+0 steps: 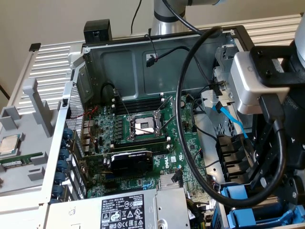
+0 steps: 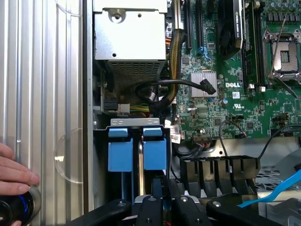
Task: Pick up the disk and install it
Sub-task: 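Insert the second disk wire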
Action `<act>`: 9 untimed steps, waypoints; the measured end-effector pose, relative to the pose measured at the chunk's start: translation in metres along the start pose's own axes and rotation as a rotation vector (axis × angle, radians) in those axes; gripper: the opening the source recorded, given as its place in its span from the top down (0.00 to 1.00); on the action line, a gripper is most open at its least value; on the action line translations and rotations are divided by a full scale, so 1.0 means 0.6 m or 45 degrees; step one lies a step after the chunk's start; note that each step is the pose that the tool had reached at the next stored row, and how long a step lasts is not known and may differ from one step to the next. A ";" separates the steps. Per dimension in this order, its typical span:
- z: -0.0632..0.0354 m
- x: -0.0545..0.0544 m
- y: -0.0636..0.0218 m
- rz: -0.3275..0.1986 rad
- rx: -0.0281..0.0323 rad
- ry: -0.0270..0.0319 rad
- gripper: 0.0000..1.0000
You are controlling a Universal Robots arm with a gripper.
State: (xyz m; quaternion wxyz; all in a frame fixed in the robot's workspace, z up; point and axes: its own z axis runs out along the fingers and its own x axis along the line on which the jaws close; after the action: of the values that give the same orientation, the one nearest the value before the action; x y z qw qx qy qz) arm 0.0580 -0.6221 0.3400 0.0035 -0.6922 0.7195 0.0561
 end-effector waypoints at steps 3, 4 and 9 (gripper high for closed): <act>0.000 0.000 0.000 0.000 0.0000 0.0000 0.84; 0.000 0.000 0.000 0.000 0.0000 0.0000 0.84; 0.000 0.000 0.000 0.000 0.0001 -0.0001 0.84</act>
State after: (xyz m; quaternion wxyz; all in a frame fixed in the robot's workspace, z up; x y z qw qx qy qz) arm 0.0579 -0.6221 0.3400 0.0035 -0.6922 0.7195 0.0561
